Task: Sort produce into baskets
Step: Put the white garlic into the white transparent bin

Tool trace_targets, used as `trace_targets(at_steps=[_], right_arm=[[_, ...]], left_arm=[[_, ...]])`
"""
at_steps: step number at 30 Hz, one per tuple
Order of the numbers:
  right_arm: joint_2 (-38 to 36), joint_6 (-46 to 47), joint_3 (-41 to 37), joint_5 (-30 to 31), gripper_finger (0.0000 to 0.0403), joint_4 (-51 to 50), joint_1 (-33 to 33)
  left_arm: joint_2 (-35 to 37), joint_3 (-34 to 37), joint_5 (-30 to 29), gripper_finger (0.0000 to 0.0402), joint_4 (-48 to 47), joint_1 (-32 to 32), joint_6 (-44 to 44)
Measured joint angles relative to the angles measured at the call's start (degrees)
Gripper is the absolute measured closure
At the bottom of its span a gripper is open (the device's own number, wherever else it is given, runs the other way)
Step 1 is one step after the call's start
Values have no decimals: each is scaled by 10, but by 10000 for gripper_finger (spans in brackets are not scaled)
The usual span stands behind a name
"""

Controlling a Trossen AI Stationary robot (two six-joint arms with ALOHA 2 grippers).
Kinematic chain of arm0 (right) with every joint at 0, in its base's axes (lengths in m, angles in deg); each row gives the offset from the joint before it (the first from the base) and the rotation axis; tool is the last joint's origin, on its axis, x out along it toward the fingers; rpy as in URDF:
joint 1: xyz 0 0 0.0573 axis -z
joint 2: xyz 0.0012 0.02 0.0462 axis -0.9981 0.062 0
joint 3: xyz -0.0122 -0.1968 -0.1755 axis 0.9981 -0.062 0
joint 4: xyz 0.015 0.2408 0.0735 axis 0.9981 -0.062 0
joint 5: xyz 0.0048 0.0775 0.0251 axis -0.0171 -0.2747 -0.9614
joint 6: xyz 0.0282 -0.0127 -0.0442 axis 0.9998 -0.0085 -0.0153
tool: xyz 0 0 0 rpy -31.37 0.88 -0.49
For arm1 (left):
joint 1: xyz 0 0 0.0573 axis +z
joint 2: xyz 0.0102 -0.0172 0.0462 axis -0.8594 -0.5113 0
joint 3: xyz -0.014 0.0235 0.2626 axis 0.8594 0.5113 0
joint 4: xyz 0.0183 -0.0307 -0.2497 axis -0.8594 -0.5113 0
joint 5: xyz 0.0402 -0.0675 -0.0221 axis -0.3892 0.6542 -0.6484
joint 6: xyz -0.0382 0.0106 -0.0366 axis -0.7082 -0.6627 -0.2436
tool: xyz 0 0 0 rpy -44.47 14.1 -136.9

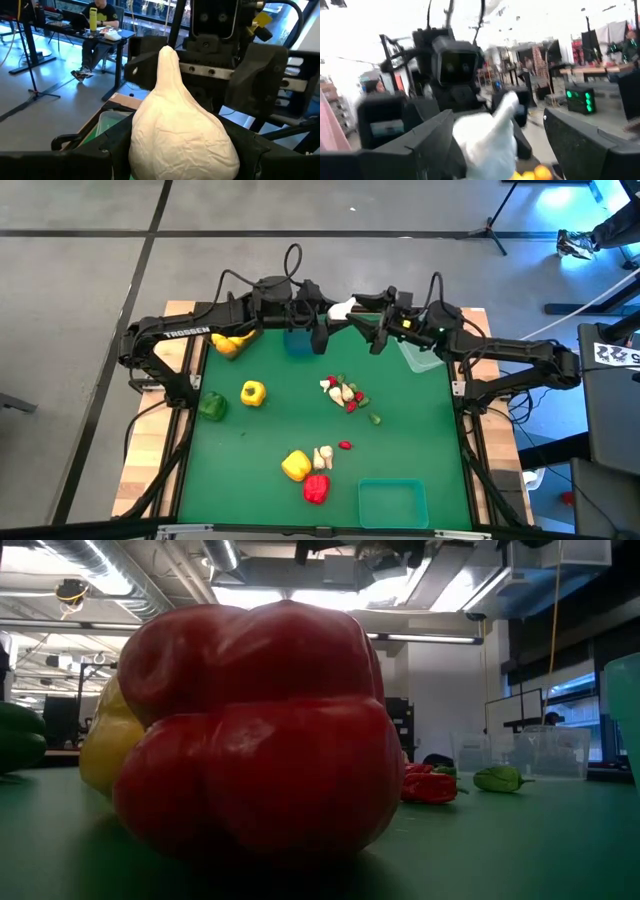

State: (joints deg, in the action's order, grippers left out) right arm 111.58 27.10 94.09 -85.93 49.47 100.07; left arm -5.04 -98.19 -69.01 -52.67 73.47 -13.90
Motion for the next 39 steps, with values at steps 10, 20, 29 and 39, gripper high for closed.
trace_targets(at_steps=[10,20,29,39], right_arm=[[40,-17,85,-45,107,-93,-1],[42,-34,90,-36,168,-113,4],[42,-31,90,-35,211,-108,4],[42,-30,90,-9,313,-107,4]], left_arm=[[-11,0,0,180,4,0,2],[-11,0,-11,180,4,1,7],[-11,0,-13,180,4,2,17],[-11,0,-15,180,4,2,19]])
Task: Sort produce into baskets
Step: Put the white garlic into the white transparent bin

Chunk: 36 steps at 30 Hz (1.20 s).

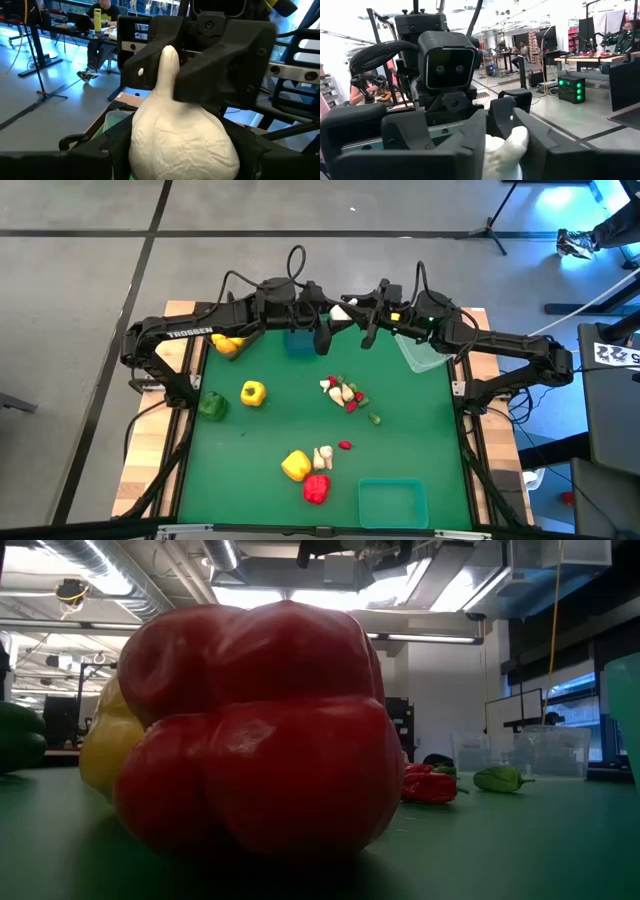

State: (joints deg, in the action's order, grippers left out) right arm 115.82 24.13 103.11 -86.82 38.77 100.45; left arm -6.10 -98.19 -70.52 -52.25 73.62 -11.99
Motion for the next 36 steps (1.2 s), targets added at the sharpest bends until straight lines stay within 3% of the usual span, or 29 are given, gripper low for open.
trace_targets(at_steps=[8,14,20,28,32,36], right_arm=[[0,1,0,2,395,1,0],[0,0,0,9,387,0,0],[-4,0,-1,9,398,-1,0],[-9,-1,-1,9,398,-1,0],[-10,-1,-1,15,400,-8,0],[-32,-16,-1,68,397,-71,0]], left_arm=[[0,0,-1,180,0,0,2],[0,0,-2,178,-1,0,13],[0,0,0,151,-8,0,20],[0,0,48,110,-30,10,43],[6,0,53,93,-87,17,44],[24,0,15,87,-163,37,57]])
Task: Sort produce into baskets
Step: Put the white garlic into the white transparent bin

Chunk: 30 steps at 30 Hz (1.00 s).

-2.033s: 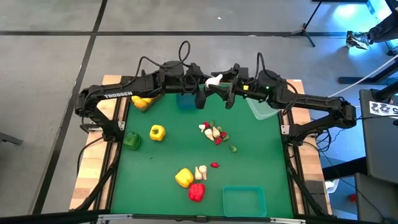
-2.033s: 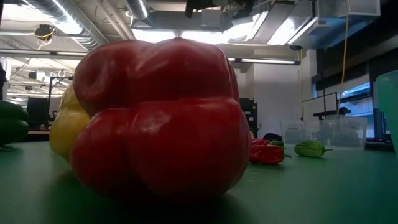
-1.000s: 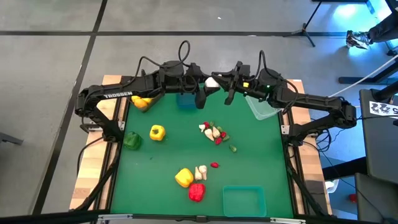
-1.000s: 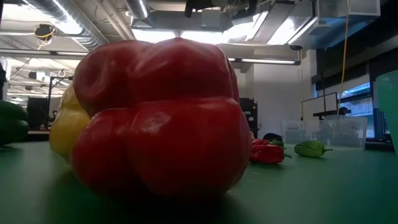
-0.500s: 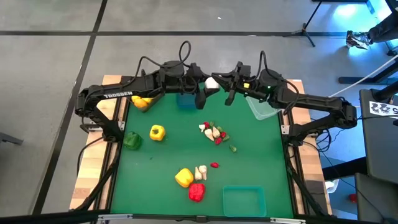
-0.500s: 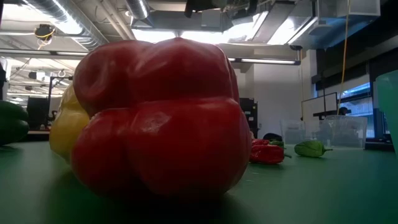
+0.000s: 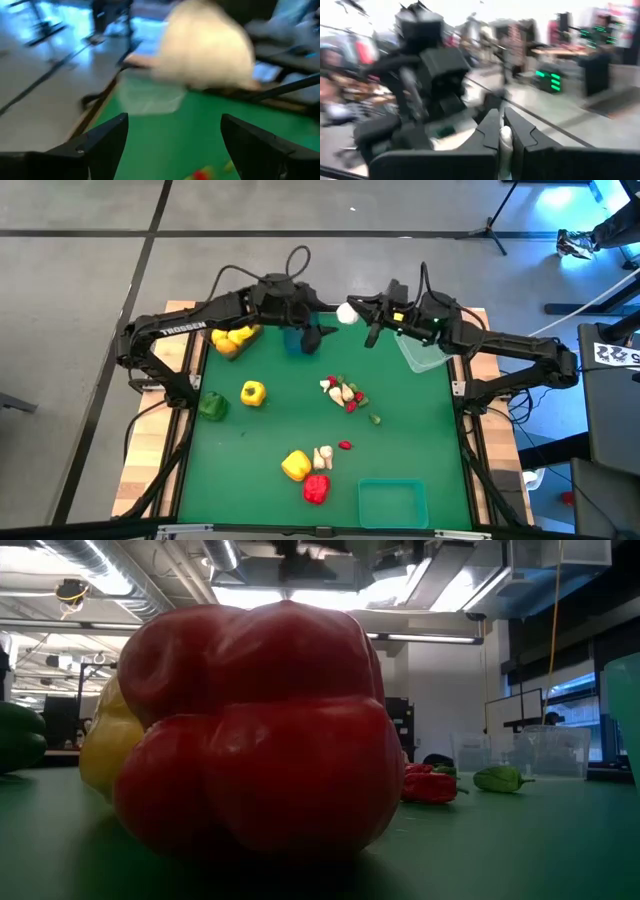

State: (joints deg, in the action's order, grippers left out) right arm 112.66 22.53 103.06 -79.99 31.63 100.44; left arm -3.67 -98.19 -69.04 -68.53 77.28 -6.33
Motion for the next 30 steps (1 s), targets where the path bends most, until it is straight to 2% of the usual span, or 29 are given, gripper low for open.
trace_targets(at_steps=[6,10,13,19,25,27,30], right_arm=[[-60,-10,0,121,397,-167,27],[-104,39,-9,230,397,-314,73],[-126,97,-41,287,397,-375,112],[-136,169,-141,287,397,-405,192],[-126,254,-240,285,396,-389,236],[-126,269,-258,279,386,-390,247],[-126,269,-265,249,344,-389,264]], left_arm=[[25,0,-17,87,-50,37,-1],[30,0,-15,86,-56,51,-2],[30,0,-16,86,-56,51,-1],[30,0,-15,86,-56,50,3],[30,0,-15,86,-56,50,-12],[30,0,-15,86,-56,50,-13],[30,0,-15,86,-56,50,-16]])
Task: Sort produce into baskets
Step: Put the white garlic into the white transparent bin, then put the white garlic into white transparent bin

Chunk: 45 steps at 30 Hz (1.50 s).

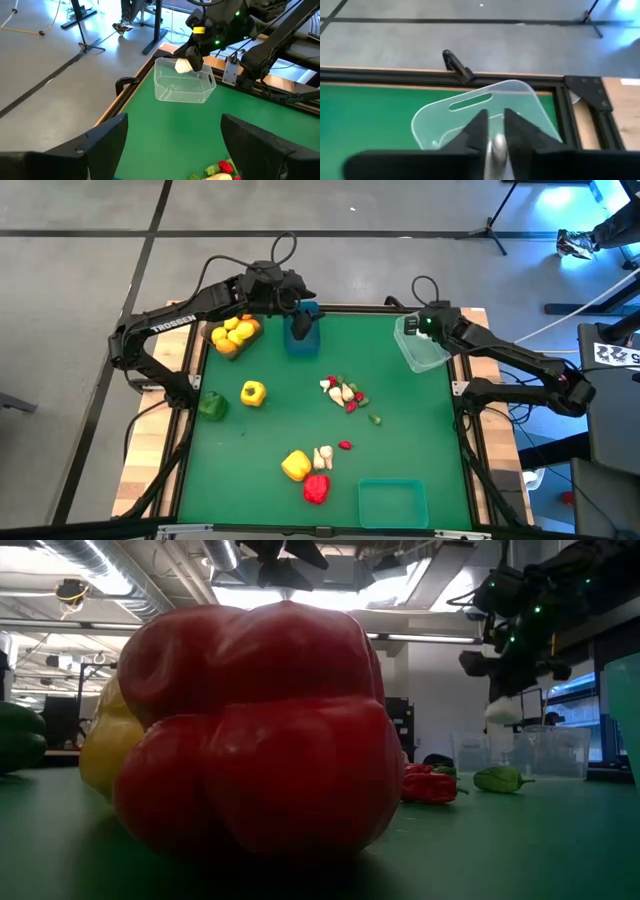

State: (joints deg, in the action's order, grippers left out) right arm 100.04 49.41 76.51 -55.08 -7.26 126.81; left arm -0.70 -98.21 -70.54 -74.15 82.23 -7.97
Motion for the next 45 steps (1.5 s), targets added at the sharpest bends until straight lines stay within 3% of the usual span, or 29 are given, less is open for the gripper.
trace_targets(at_steps=[7,12,15,21,35,45], right_arm=[[0,-27,0,-21,192,20,7],[-10,-29,4,-59,142,36,5],[-10,-29,13,-82,139,36,5],[-10,-30,25,-114,151,37,5],[-10,-41,25,-149,162,36,5],[-10,-45,25,-149,162,35,5]], left_arm=[[0,0,1,86,-37,0,20],[-2,0,64,86,-155,-25,85],[-19,4,79,86,-184,-63,100],[-47,78,81,86,-82,-112,82],[-108,241,97,86,170,-105,61],[-175,282,82,86,260,-106,26]])
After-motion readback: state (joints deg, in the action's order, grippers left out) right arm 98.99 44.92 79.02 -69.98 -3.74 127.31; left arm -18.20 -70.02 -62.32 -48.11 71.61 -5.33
